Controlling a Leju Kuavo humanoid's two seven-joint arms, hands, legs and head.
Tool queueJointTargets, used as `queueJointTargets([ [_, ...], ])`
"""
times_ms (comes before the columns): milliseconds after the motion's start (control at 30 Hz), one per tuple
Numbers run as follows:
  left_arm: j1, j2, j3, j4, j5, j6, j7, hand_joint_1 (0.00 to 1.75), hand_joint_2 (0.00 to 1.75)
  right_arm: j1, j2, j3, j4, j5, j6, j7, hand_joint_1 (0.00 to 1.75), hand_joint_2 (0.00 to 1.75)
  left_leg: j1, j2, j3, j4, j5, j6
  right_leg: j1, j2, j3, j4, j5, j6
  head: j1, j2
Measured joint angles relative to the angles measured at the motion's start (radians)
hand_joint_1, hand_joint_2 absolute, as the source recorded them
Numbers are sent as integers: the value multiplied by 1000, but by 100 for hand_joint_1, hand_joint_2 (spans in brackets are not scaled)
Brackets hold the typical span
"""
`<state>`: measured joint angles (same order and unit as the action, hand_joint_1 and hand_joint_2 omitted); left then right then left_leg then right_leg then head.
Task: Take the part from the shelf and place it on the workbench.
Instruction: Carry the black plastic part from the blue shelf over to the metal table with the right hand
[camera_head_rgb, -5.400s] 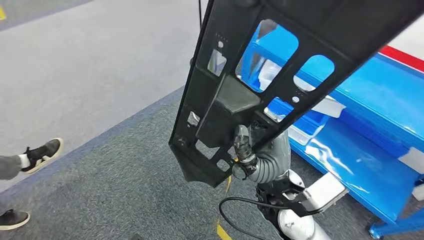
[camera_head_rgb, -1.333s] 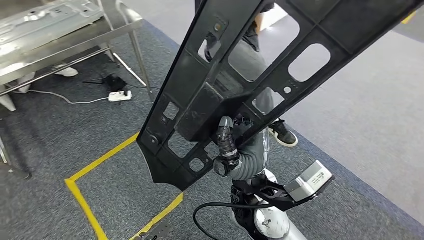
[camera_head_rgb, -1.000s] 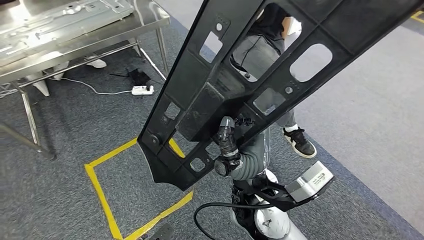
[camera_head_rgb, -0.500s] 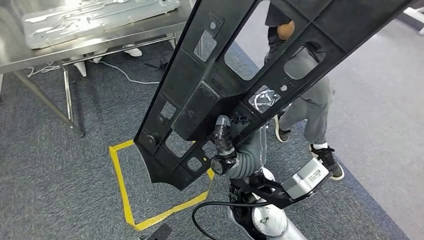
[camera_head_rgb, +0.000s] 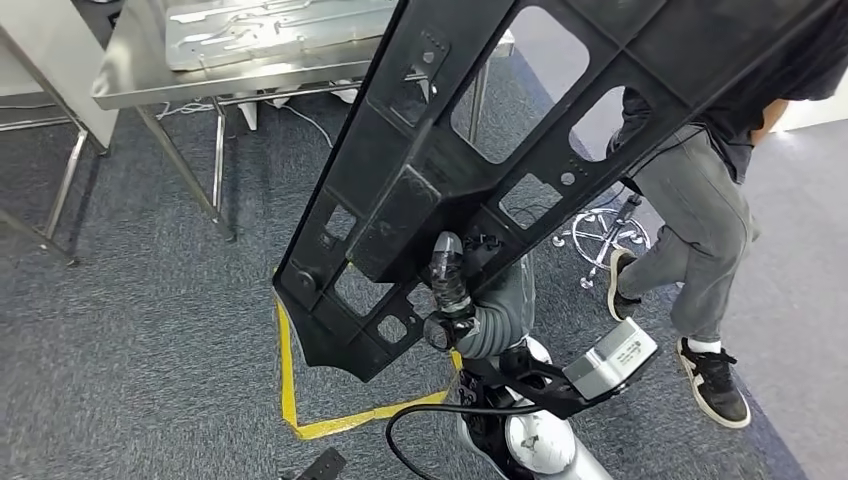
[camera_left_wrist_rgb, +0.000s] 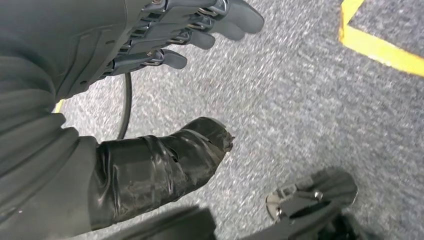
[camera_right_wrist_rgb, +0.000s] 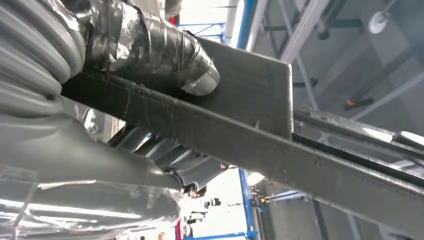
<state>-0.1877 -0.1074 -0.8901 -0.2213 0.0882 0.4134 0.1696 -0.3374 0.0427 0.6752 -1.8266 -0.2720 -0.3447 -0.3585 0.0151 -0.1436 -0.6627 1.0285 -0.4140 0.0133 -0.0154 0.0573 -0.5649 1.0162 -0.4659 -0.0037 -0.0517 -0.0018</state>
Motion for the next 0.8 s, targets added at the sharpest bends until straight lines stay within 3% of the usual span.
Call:
queueJointTargets([
  [33,1,0,0,0,1,0,0,0,175,-1,1,0,0,0,1,0,175,175,-2,27,-12,23,-14,-5,-2,-15,6,-7,3,-6,-3,0],
  [100,-1,1,0,0,1,-1,0,0,175,-3,2,0,1,0,2,-1,175,175,-5,99,-63,129,-70,-13,0,-47,12,-13,3,-15,-10,0],
  [167,-2,1,0,0,1,-1,1,0,175,-2,2,0,3,0,2,-1,175,175,0,128,-121,246,-116,-21,4,-80,12,-12,1,-18,-13,0],
  [200,-1,1,0,0,1,-1,1,0,175,-1,2,0,5,0,2,-1,175,175,2,132,-130,265,-117,-25,4,-94,12,-11,-1,-18,-13,0],
  [233,0,2,0,0,1,-1,2,0,175,-1,2,0,6,0,2,-1,175,175,4,135,-117,243,-100,-27,4,-104,13,-10,-3,-15,-13,0],
  [300,1,3,0,0,2,-3,2,0,175,-2,2,0,8,-6,3,-4,175,175,7,145,-43,113,-47,-28,4,-120,14,-6,-10,-7,-13,0],
  [367,1,3,0,0,3,-7,1,0,175,-3,3,0,8,-26,5,-10,175,175,4,152,16,13,-22,-19,7,-130,13,0,-16,3,-11,0],
  [500,4,4,0,0,9,-15,-4,0,175,-4,4,0,8,-60,20,-24,175,175,-1,148,28,-6,-25,7,7,-121,12,6,-25,23,-7,0],
  [567,3,4,0,0,11,-16,-6,0,175,-4,5,0,8,-65,22,-28,175,175,3,145,35,-12,-24,19,3,-92,-15,67,-63,30,-5,0],
  [667,0,4,0,0,12,-16,-7,0,175,0,5,0,9,-71,23,-29,175,175,-1,137,37,-13,-26,28,3,-65,-116,259,-139,33,-2,0],
  [700,0,4,0,0,13,-16,-7,0,175,2,4,0,10,-72,23,-29,175,175,-2,133,38,-12,-27,28,3,-64,-136,289,-138,33,-2,0],
  [733,0,4,0,0,14,-16,-7,0,175,4,4,0,11,-73,23,-29,175,175,-2,128,39,-11,-28,28,3,-64,-138,279,-117,32,-2,0],
  [800,0,4,0,0,15,-16,-7,0,175,4,4,0,12,-74,23,-31,175,175,-2,118,43,-8,-32,26,3,-60,-89,158,-40,26,-1,0],
])
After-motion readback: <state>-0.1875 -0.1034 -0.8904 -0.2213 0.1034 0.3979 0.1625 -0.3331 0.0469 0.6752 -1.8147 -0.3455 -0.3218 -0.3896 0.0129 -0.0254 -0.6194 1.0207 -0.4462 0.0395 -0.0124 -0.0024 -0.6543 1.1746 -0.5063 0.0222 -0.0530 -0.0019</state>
